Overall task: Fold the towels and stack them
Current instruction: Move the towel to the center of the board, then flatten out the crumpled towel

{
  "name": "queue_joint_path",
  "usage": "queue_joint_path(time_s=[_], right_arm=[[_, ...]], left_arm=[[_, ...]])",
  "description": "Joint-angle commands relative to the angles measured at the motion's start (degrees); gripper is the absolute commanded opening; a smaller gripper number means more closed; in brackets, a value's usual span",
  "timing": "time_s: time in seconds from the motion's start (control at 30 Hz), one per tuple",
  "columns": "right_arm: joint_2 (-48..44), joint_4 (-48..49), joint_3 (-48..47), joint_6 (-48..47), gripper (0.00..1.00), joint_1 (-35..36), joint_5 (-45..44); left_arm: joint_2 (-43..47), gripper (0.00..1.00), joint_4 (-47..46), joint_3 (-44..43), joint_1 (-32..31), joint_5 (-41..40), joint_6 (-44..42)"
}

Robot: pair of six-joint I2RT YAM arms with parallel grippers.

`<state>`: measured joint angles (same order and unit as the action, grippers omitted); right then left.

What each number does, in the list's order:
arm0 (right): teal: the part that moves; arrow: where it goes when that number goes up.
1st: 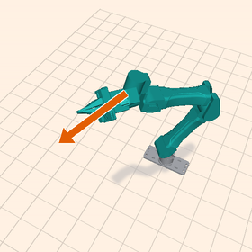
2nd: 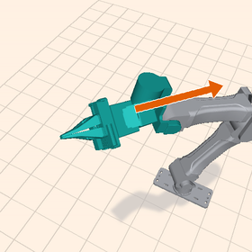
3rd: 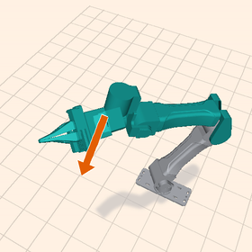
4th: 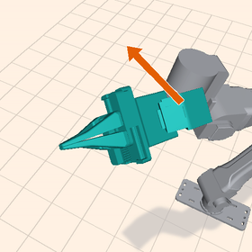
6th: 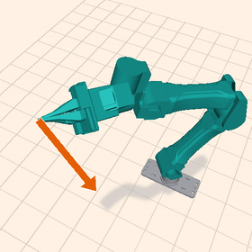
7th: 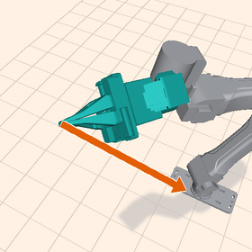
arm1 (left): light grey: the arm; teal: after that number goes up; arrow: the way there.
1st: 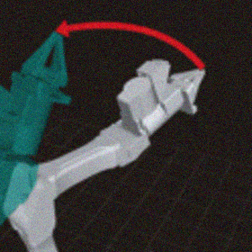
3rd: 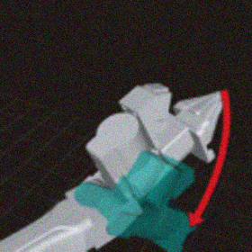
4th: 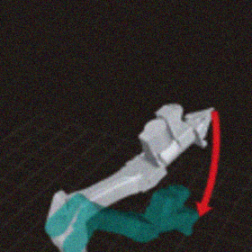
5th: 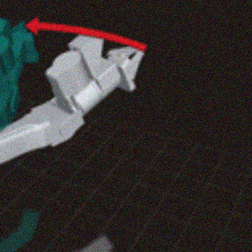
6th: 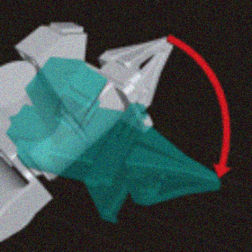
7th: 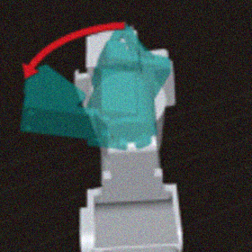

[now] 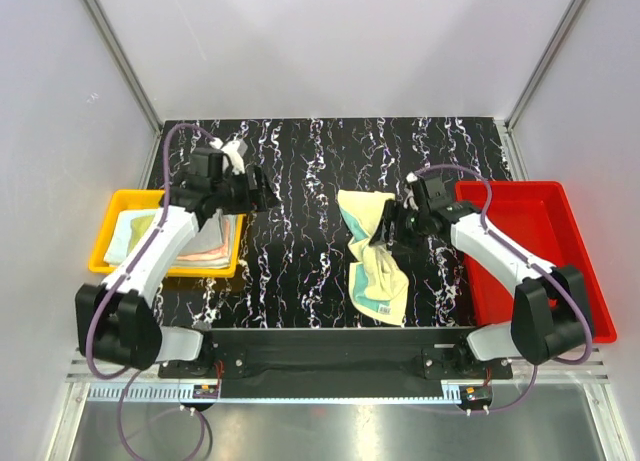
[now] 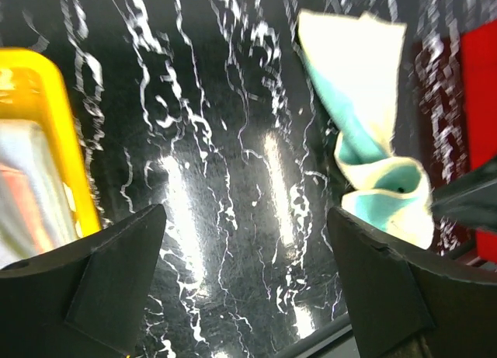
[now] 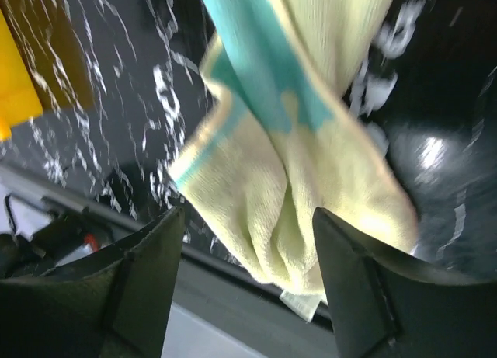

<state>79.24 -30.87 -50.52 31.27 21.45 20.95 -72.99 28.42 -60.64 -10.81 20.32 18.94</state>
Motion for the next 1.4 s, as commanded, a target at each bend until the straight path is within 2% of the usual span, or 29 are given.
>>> queue_joint_path(time_s=[0.0,0.03,0.1,0.17,0.2,0.3,0.43,0.53,0.77,0.97,1.13,1.23,1.37], right_arm=[[0.5,0.6,-8.6,-6.3,0.75,-0.2,-10.6],[3.3,0.9,-10.3,-6.9,0.75,-0.4,-14.6],[7.0,2.0,-14.8,-8.7,0.67,-2.4,-15.2],[13.1,4.4,-18.5,-8.9,0.58,-5.2,-13.0],[15.1,4.9,-19.8,-8.7,0.48,-8.4,-11.0],[22.3,6.7,-24.2,-8.9,0.38,-12.0,-5.2],[27.8,6.3,-28.2,-9.9,0.38,-12.8,-0.7],[26.8,9.2,-25.2,-9.2,0.39,-12.8,2.0],[25.1,9.9,-21.6,-9.8,0.44,-12.8,2.9],[21.5,10.3,-18.6,-10.7,0.46,-12.8,1.2],[23.9,9.7,-20.5,-10.9,0.47,-12.9,-0.9],[24.9,9.3,-22.0,-10.8,0.48,-12.8,-1.5],[24.9,8.5,-23.6,-10.7,0.48,-13.0,-2.1]], left_arm=[[-5.0,0.89,-2.0,-4.4,-2.7,-1.2,0.7],[-6.4,0.88,-3.5,-5.1,-4.0,-1.0,1.2],[-12.9,0.85,-3.7,-9.5,-5.7,-0.6,1.4],[-18.0,0.83,-3.3,-15.7,-8.1,-1.9,1.1],[-23.1,0.82,-2.9,-18.3,-8.7,-2.0,1.1],[-29.6,0.75,-1.4,-26.2,-10.4,-2.6,1.7],[-40.1,0.70,-2.1,-32.9,-12.7,-3.1,3.6],[-44.7,0.65,-2.3,-36.5,-14.2,-2.8,5.7],[-55.9,0.66,-5.1,-40.9,-17.2,-2.5,10.3],[-60.6,0.65,-3.9,-44.3,-18.2,-2.5,10.9],[-62.7,0.61,-3.1,-44.8,-18.2,-3.3,11.0],[-63.4,0.56,-2.5,-45.2,-18.2,-2.5,10.6],[-63.2,0.38,-3.1,-45.2,-18.2,0.1,10.7]])
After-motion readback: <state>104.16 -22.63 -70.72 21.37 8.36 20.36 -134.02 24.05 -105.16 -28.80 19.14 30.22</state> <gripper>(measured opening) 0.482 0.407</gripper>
